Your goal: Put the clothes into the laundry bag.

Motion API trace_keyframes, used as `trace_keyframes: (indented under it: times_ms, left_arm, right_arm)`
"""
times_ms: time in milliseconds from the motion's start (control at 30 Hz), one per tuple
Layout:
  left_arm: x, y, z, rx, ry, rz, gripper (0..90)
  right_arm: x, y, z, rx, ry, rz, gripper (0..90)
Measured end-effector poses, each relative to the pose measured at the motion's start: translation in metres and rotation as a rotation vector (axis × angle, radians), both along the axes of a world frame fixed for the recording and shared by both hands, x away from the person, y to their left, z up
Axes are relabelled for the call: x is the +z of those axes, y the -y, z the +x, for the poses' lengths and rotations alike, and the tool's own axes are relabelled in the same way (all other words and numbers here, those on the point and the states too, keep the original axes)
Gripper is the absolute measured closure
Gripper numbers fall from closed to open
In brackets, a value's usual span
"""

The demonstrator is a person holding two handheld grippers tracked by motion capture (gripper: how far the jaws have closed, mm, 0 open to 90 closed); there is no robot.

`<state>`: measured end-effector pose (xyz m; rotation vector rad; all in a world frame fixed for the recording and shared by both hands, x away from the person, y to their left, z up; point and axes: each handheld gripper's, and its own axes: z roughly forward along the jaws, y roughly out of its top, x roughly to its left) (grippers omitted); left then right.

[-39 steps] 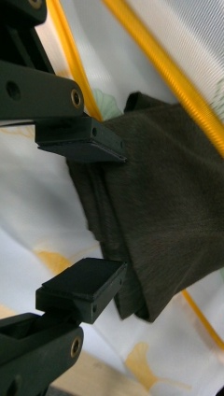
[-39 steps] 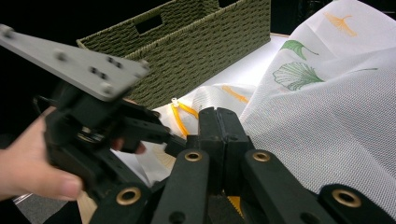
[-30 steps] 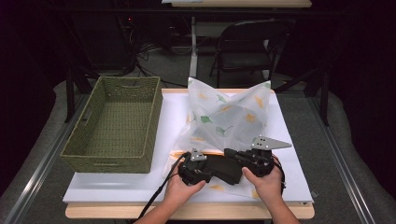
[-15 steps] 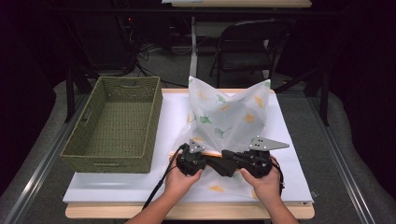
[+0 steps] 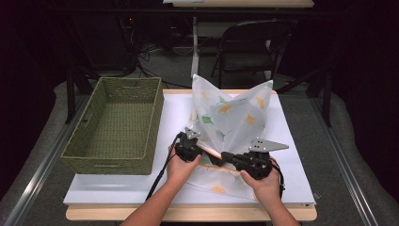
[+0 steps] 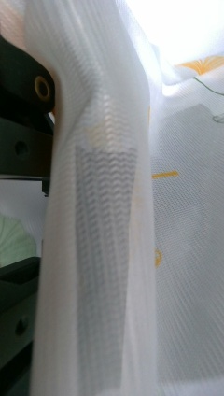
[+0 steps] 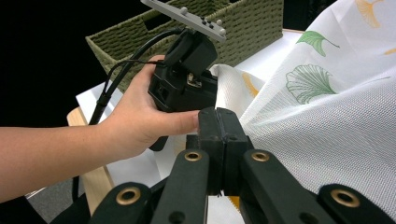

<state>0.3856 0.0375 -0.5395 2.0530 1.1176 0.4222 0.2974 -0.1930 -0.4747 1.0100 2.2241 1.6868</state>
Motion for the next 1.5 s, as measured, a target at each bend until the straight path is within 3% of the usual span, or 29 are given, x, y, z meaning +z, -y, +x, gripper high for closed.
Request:
trace_keyframes:
  times_ms: [233,367,433,467,533,733,867,967,1500]
  left_arm:
    - [0.003,-0.004,-0.008,-0.028,-0.035,0.034,63.2]
    - [0.019,-0.021,-0.029,-0.078,-0.052,-0.012,56.6]
    - [0.022,-0.025,-0.035,-0.092,-0.051,-0.015,54.5]
    - [0.028,-0.032,-0.046,-0.107,-0.035,-0.006,53.9]
    - [0.033,-0.038,-0.055,-0.118,-0.025,-0.012,53.3]
    - [0.043,-0.061,-0.071,-0.106,-0.004,0.02,52.5]
    - [0.046,-0.07,-0.074,-0.086,0.007,0.033,52.1]
    - [0.044,-0.077,-0.075,-0.072,-0.008,0.047,51.8]
    - [0.031,-0.076,-0.061,-0.041,-0.04,0.03,50.3]
  right_arm:
    - [-0.006,0.002,0.002,-0.014,-0.005,-0.02,90.0]
    - [-0.005,0.006,0.003,-0.024,-0.013,-0.014,90.0]
    - [-0.005,0.007,0.002,-0.028,-0.013,-0.018,90.0]
    - [-0.005,0.007,0.002,-0.028,-0.013,-0.022,90.0]
    - [-0.005,0.007,0.002,-0.029,-0.007,-0.027,90.0]
    - [-0.005,0.016,-0.007,-0.042,-0.008,-0.025,90.0]
    - [-0.005,0.026,-0.011,-0.057,-0.01,-0.018,90.0]
    - [-0.006,0.031,-0.011,-0.072,-0.015,-0.015,90.0]
    - [-0.018,0.057,-0.012,-0.135,-0.046,-0.024,90.0]
